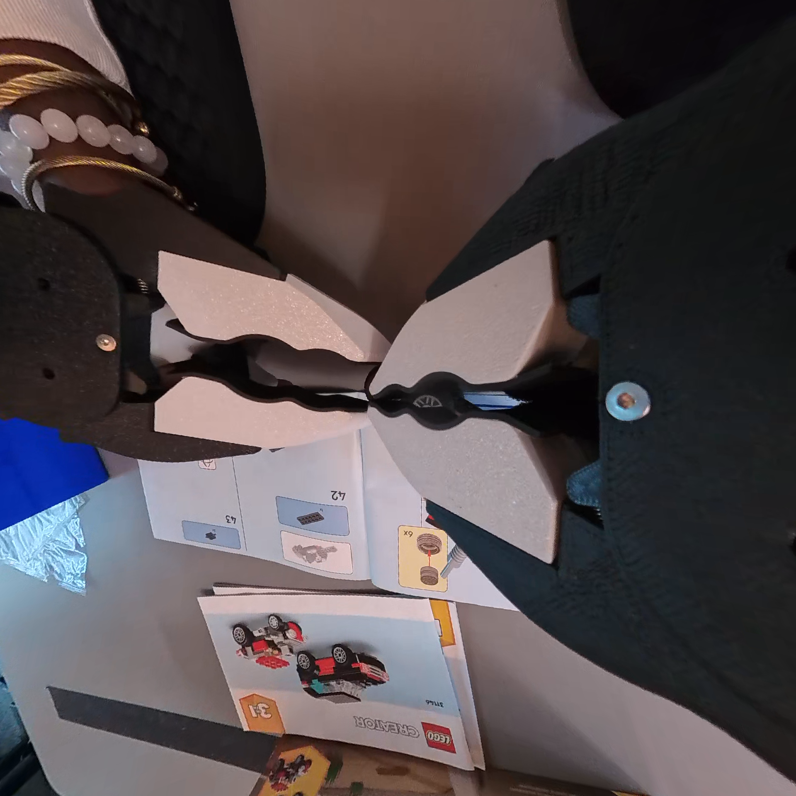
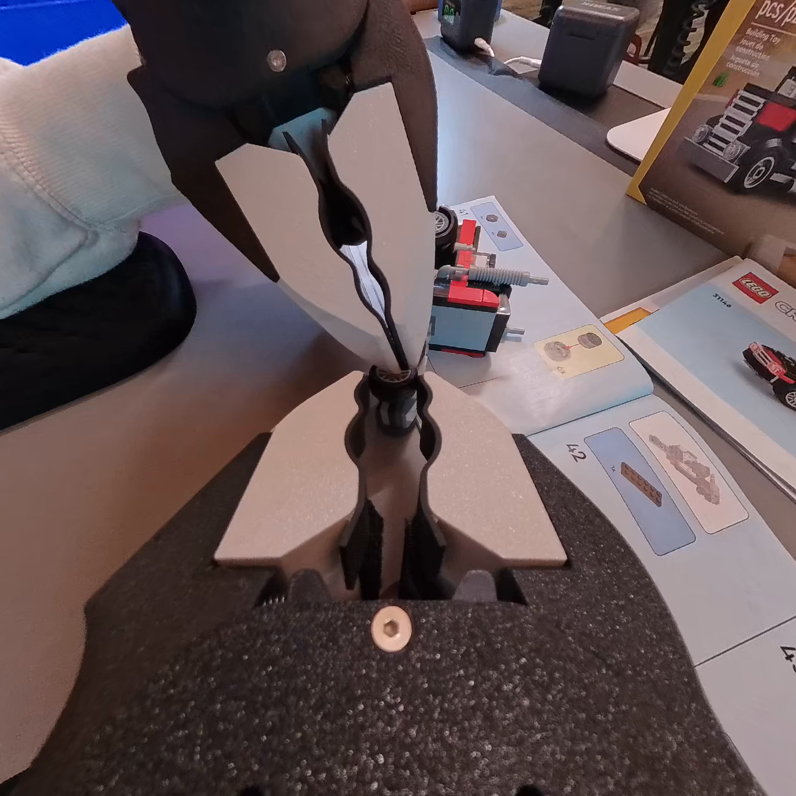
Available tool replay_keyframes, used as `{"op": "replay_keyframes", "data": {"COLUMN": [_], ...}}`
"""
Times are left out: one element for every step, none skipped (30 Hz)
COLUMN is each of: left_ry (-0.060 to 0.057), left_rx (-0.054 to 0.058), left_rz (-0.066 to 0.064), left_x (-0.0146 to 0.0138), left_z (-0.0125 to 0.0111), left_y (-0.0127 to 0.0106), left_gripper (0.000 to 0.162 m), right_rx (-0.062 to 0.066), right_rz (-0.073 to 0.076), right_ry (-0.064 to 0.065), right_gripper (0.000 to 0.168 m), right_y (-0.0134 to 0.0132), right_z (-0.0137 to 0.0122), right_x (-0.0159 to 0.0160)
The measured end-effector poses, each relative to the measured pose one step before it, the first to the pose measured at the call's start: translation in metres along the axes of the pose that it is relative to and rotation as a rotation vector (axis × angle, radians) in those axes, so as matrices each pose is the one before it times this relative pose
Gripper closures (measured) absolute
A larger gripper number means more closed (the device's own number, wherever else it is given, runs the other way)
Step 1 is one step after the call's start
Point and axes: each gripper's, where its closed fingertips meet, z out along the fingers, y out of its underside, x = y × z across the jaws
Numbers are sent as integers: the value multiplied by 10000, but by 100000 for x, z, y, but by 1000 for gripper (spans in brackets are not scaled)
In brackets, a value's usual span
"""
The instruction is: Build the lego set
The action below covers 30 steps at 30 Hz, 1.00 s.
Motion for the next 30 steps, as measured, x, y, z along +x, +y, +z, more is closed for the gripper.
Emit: {"op": "replay_keyframes", "data": {"left_ry": [-26, -11, -5, -28, -44, -42, -48, -41, -34, -45, -32, -2, -11, -20, -53, -67, -53, -60, -92, -91, -69, -53, -50, -81, -99, -29, -35, -49, -35, -56], "left_rx": [-27, -26, -37, -61, -92, -132, -147, -142, -132, -129, -121, -113, -105, -124, -164, -124, -85, -122, -165, -156, -111, -83, -134, -222, -249, -350, -297, -128, 9, 59], "left_rz": [-15, -33, -4, 54, 110, 130, 93, 57, 70, 89, 45, 25, 48, 120, 189, 152, 85, 123, 189, 173, 160, 113, 127, 168, 225, 237, 151, 136, 119, 86], "left_x": [-38, -20, 3, 7, 3, 23, -1, -6, 12, -3, 5, 35, 33, 57, 35, 25, -2, -11, -18, -17, 0, -10, 11, -12, -21, 59, 28, -6, -24, -67], "left_z": [13, 6, 4, 11, 3, 7, 21, 9, 12, 20, 12, -4, 12, -10, 6, 25, 32, 10, 19, 23, 25, 36, 25, 83, 93, 115, 127, 28, -9, -3], "left_y": [13, 8, 21, -1, -3, 6, 10, -3, 6, 1, 0, 3, 13, 22, 32, -11, -15, 9, 9, -23, -23, -30, 11, 72, 52, 183, 168, 49, -4, -13], "left_gripper": [162, 162, 162, 162, 162, 162, 162, 162, 162, 162, 162, 162, 162, 162, 162, 162, 162, 162, 162, 162, 162, 162, 162, 162, 162, 162, 162, 162, 162, 162], "right_rx": [-4, -6, -7, -8, -7, -9, -8, -10, -8, -9, -14, -20, -14, -19, -11, -24, -17, -17, -13, -24, -34, -51, -67, -135, -31, -157, -76, -3, 9, 18], "right_rz": [15, -4, -26, -27, -14, 1, 4, 3, -4, -13, -18, -37, -32, -30, -21, -14, 12, -2, -10, -10, -17, -23, -63, -78, -68, -26, 45, -13, -38, -40], "right_ry": [-5, 6, 17, 34, 19, 16, 12, 3, 3, 26, 21, 2, 23, 12, 19, 16, 3, 1, 23, 20, 8, 30, 20, 26, 44, -185, -10, 0, 44, 80], "right_gripper": [147, 147, 147, 147, 147, 147, 147, 147, 147, 147, 147, 147, 147, 147, 147, 147, 147, 147, 147, 147, 147, 146, 146, 145, 145, 143, 142, 142, 142, 142], "right_y": [1, 3, 13, 5, 9, 16, 6, 17, 10, 6, 22, 24, 11, 32, 12, 44, 22, 17, 7, 35, 33, 54, 65, 148, 31, 182, 101, 2, -6, -15], "right_z": [4, 6, 12, 7, -3, 7, 3, 6, -5, 5, 6, 12, 3, -6, -5, 2, 10, 19, 9, 19, 39, 50, 73, 113, 27, 104, 45, -1, -7, -25], "right_x": [13, 1, -8, 14, 5, 21, 13, 2, -3, 15, 1, -40, -17, -23, -10, 2, 7, 4, 18, 15, -4, 10, -43, -40, -12, -253, 20, -11, 13, 80]}}
